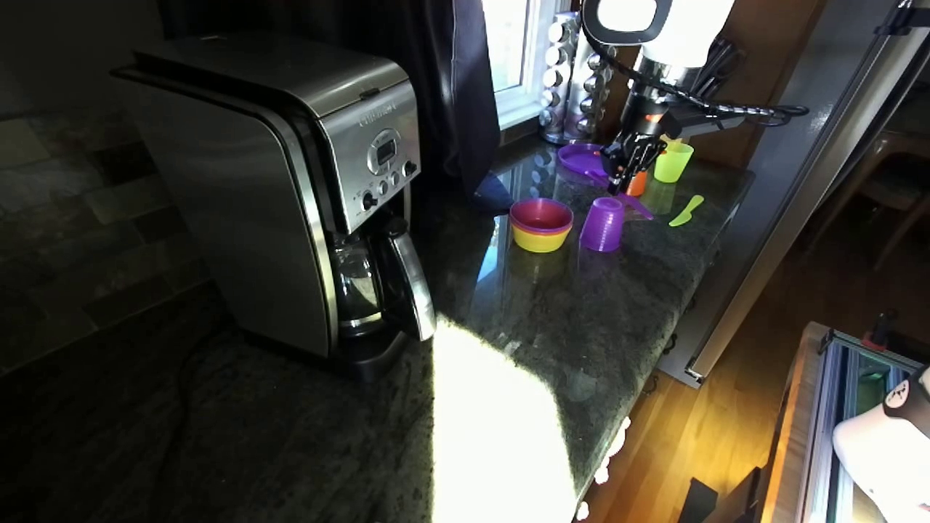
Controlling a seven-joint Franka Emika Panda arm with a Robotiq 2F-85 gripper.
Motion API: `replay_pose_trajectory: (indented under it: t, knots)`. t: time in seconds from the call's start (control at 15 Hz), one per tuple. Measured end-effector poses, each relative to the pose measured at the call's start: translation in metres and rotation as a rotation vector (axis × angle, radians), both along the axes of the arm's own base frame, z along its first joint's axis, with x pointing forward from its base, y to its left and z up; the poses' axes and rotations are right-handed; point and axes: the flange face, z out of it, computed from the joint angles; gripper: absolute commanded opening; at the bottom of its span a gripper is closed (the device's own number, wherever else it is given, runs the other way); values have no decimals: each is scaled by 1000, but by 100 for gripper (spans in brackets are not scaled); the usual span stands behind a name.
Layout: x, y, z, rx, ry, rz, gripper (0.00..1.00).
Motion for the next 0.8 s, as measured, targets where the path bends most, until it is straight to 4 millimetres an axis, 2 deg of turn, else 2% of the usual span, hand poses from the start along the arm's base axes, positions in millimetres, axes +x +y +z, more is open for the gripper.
replay_pose_trajectory:
  t: [0.8]
  knots:
    - [4, 4, -7, 15, -14, 9, 4]
